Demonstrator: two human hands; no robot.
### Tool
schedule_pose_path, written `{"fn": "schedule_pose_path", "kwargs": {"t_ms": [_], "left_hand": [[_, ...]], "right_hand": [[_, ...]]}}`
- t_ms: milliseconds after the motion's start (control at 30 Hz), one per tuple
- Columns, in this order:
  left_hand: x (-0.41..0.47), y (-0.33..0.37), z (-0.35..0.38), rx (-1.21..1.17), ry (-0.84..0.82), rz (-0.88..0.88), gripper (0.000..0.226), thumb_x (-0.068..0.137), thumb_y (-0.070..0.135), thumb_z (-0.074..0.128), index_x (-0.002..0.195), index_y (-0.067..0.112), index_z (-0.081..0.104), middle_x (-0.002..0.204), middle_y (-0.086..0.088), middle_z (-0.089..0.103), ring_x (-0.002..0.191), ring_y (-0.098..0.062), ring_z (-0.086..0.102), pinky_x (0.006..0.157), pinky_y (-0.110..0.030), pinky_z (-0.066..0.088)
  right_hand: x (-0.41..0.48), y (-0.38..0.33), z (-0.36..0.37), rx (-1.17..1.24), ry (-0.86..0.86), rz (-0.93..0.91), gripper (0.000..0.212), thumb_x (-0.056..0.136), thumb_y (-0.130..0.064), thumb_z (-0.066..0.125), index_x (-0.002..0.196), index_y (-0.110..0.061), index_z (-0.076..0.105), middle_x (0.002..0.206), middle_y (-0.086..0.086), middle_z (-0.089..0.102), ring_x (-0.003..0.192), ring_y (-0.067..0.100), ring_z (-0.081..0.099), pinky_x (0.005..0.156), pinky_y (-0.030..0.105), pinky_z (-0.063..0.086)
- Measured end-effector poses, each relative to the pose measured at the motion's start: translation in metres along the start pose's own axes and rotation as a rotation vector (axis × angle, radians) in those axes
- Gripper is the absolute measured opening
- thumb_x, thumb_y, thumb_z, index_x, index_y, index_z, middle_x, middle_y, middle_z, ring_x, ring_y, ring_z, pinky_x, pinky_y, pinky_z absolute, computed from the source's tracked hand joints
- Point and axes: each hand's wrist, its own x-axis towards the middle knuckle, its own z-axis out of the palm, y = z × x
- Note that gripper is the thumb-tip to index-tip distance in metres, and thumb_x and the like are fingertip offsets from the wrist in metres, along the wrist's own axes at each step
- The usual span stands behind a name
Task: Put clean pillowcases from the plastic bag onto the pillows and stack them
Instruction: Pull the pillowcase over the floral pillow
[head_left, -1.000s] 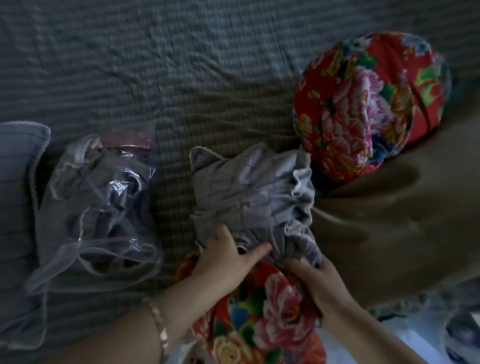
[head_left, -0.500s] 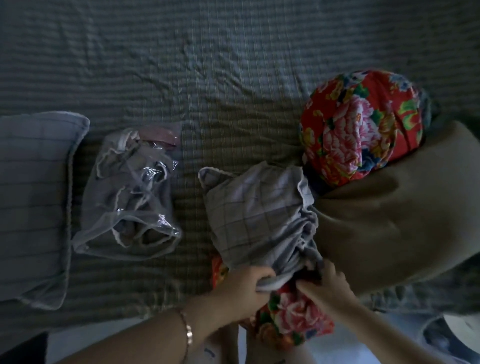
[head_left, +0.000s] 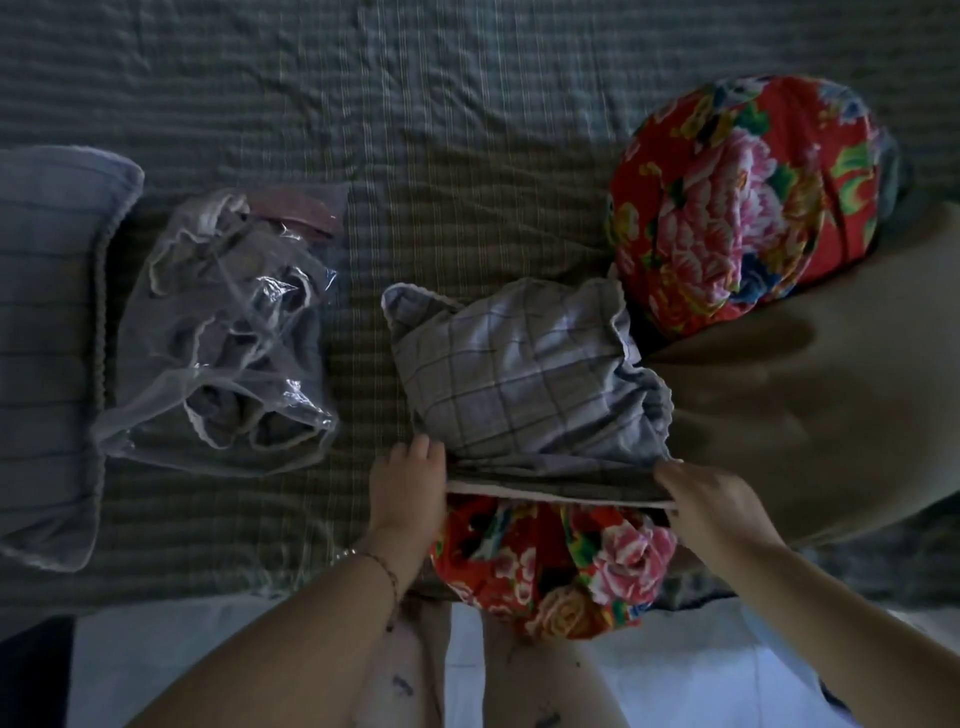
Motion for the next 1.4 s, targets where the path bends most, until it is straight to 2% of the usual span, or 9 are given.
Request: {"fn": "schedule_pose_path", "kwargs": {"t_ms": [167,300,433,633,767,967,1100,1233,1400], "left_hand": [[-0.019,-0.025,0.027,0.159,0.044,0.604,0.005,0.059,0.027,0.06,0.054,0.026,0.058,0.062,0.009,0.055,0.065,-0.013,0.053,0.062,-0.028,0.033],[-0.048,-0.019,0.058,-0.064,-0.114,0.453,0.025,0.037,0.026,0.08,0.051,0.024,0.059,0.065,0.008,0.057,0.068,-0.01,0.056,0.05,-0.017,0.044],[-0.041,-0.017,0.055,-0.292,-0.17,0.216,0.048,0.069,0.051,0.027,0.083,0.015,0.055,0.098,0.003,0.051,0.093,-0.011,0.049,0.074,-0.023,0.043],[-0.017,0.003,0.024,-0.426,-0.336,-0.098,0.057,0.091,0.061,0.029,0.062,0.015,0.048,0.062,0.0,0.051,0.058,-0.017,0.053,0.05,-0.026,0.035],[-0.001,0.03,0.003,-0.381,-0.305,-0.226,0.038,0.09,0.052,0.041,0.094,0.016,0.054,0.104,-0.004,0.058,0.091,-0.025,0.059,0.07,-0.03,0.045],[0.01,0.081,-0.061,-1.115,-0.436,-0.443,0.125,0.047,0.082,0.063,0.147,0.022,0.02,0.148,-0.006,0.033,0.131,-0.028,0.037,0.109,-0.039,0.032],[0.032,0.088,-0.122,-1.466,-0.328,-0.403,0.13,0.02,0.076,0.077,0.136,0.026,0.044,0.128,-0.003,0.058,0.111,-0.025,0.059,0.094,-0.044,0.049],[0.031,0.076,-0.163,-1.763,-0.414,-0.152,0.074,0.06,0.042,0.079,0.126,0.02,0.054,0.109,-0.011,0.068,0.093,-0.025,0.068,0.072,-0.032,0.056],[0.042,0.039,-0.148,-1.545,-0.353,-0.095,0.061,0.065,0.037,0.073,0.118,0.011,0.059,0.095,-0.005,0.072,0.088,-0.019,0.068,0.074,-0.031,0.053]], "right_hand": [[-0.023,0.011,0.019,-0.074,0.009,-0.002,0.027,0.03,0.001,0.074,0.043,-0.014,0.055,0.038,0.006,0.048,0.026,0.022,0.045,0.029,0.016,0.024],[-0.085,0.007,0.094,0.153,-0.144,0.064,0.014,0.05,-0.009,0.046,0.041,-0.02,0.051,0.045,0.002,0.05,0.037,0.023,0.054,0.035,0.024,0.04],[-0.052,0.021,0.094,0.896,-0.127,0.548,0.041,0.069,0.011,0.058,0.047,-0.023,0.049,0.048,-0.004,0.045,0.042,0.009,0.044,0.042,0.014,0.032],[-0.009,0.024,0.079,1.253,-0.233,0.981,0.039,0.08,-0.003,0.069,0.114,0.002,0.05,0.1,0.013,0.056,0.078,0.014,0.065,0.069,0.025,0.053],[0.0,-0.013,0.073,1.05,-0.321,0.948,0.026,0.083,-0.026,0.069,0.09,-0.005,0.057,0.091,0.013,0.06,0.081,0.022,0.055,0.071,0.032,0.042],[-0.006,-0.041,-0.007,1.366,-0.056,0.845,0.01,0.074,0.001,0.071,0.079,-0.007,0.069,0.078,0.01,0.068,0.08,0.024,0.065,0.078,0.034,0.055],[-0.016,-0.078,-0.101,1.428,0.14,0.458,0.021,0.075,0.007,0.066,0.069,-0.014,0.067,0.06,-0.002,0.067,0.061,0.01,0.065,0.058,0.02,0.052],[-0.032,-0.112,-0.166,1.014,0.284,0.235,0.01,0.071,-0.018,0.067,0.074,-0.012,0.059,0.066,0.004,0.065,0.063,0.017,0.062,0.057,0.036,0.05],[-0.022,-0.156,-0.146,0.515,-0.045,0.196,0.022,0.085,-0.036,0.055,0.082,-0.027,0.035,0.074,-0.009,0.045,0.064,0.011,0.047,0.054,0.025,0.038]]}}
